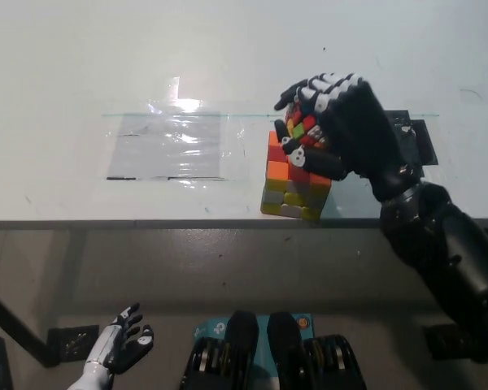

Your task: The robot uses its right hand to pick up the small cube kept on the middle on the desk and place it on the bigger cube kept next to it

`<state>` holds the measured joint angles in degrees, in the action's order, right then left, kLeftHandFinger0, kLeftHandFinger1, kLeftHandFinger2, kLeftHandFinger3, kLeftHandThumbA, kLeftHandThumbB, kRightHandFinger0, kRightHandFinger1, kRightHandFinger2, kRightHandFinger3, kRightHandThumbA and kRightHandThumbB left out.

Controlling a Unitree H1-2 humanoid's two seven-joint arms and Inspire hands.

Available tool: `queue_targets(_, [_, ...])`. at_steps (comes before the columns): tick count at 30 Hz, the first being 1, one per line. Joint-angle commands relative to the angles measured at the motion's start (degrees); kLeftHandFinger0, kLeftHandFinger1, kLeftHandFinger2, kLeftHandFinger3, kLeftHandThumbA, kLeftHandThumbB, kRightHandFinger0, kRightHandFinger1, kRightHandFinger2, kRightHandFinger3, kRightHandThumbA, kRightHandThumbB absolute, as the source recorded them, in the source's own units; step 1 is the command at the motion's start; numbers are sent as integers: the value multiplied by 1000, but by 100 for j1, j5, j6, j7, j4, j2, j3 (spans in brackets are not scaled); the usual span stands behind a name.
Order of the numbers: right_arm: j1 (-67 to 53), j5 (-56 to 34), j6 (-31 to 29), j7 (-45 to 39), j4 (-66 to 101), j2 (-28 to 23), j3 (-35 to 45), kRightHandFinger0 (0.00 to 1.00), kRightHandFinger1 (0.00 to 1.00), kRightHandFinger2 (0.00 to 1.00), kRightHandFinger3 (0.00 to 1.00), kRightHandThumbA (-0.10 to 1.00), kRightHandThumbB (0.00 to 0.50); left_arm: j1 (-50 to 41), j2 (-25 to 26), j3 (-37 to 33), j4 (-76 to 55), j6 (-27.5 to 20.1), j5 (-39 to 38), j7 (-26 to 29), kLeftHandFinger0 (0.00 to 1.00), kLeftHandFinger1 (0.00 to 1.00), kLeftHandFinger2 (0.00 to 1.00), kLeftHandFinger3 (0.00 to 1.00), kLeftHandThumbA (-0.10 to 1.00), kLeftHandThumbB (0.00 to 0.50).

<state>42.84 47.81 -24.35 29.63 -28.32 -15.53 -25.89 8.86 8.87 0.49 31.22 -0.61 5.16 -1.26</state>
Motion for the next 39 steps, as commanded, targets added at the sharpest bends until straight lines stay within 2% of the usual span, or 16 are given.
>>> queue_targets(1, [130, -87, -177, 67, -190, 72, 121, 0, 112, 562, 523, -100, 298, 129, 98, 0, -172, -9, 4, -7, 1000, 1000, 1000, 1000, 314, 273])
queue_targets(10, [14, 10, -213, 267, -564, 122, 101, 0, 225, 632, 576, -100, 245, 148, 113, -10, -226, 11, 1, -33, 1000, 1000, 1000, 1000, 296, 256])
queue_targets(19, [121, 7, -258, 495, -955, 171, 41, 0, 254, 660, 653, -100, 283, 196, 126, -3, -244, -4, -4, -31, 1000, 1000, 1000, 1000, 276, 261])
queue_targets(21, [105, 82, -258, 563, -980, 166, 0, 0, 260, 665, 712, -100, 235, 183, 139, -27, -257, -17, 29, -34, 1000, 1000, 1000, 1000, 295, 259])
queue_targets(22, [96, 93, -258, 560, -975, 154, -33, 0, 231, 630, 738, -100, 163, 177, 141, -32, -270, -1, 35, -34, 1000, 1000, 1000, 1000, 297, 257])
queue_targets(23, [88, 82, -253, 452, -957, 145, -45, 0, 179, 558, 701, -100, 42, 176, 142, -29, -273, 5, 25, -43, 1000, 1000, 1000, 1000, 294, 254])
queue_targets(24, [76, 70, -243, 344, -938, 142, -26, 0, 149, 509, 652, -100, 8, 183, 141, -25, -262, -8, 5, -60, 1000, 1000, 1000, 1000, 293, 255])
queue_targets(27, [55, -30, -80, 70, -830, 184, -1, 0, 77, 471, 837, -100, 0, 197, 148, -54, -252, 32, 51, -48, 1000, 1000, 1000, 1000, 307, 249])
queue_targets(30, [87, -61, -118, 30, -846, 207, -5, 0, 92, 424, 1000, -100, 0, 213, 127, -28, -238, 1, 15, -36, 1000, 1000, 1000, 1000, 280, 247])
queue_targets(31, [87, -57, -92, -39, -828, 201, -20, 15, 151, 411, 1000, 46, 0, 204, 129, -41, -260, 23, 29, -43, 1000, 1000, 1000, 1000, 283, 245])
queue_targets(32, [90, 6, -22, -30, -819, 204, -36, 206, 387, 620, 1000, 171, 52, 201, 132, -46, -268, 31, 30, -52, 1000, 1000, 1000, 1000, 291, 242])
queue_targets(33, [112, 115, 76, -9, -813, 215, -73, 354, 560, 727, 1000, 383, 74, 198, 131, -36, -267, 11, -11, -87, 1000, 1000, 1000, 1000, 280, 235])
queue_targets(35, [94, 164, 131, -42, -732, 204, -89, 561, 793, 961, 1000, 509, 116, 203, 136, -63, -248, 19, 31, -77, 1000, 1000, 1000, 1000, 298, 250])
queue_targets(37, [86, 210, 223, -122, -647, 194, -108, 692, 927, 1000, 1000, 529, 127, 191, 131, -50, -288, 78, -3, -98, 1000, 1000, 1000, 1000, 298, 252])
queue_targets(38, [94, 411, 416, -131, -545, 169, -172, 899, 1000, 1000, 1000, 602, 143, 208, 126, -43, -239, 43, -3, -78, 1000, 1000, 1000, 1000, 285, 256])
queue_targets(39, [82, 484, 509, -150, -495, 155, -200, 1000, 1000, 1000, 1000, 655, 158, 195, 115, -51, -258, 40, 9, -66, 1000, 1000, 1000, 1000, 269, 249])
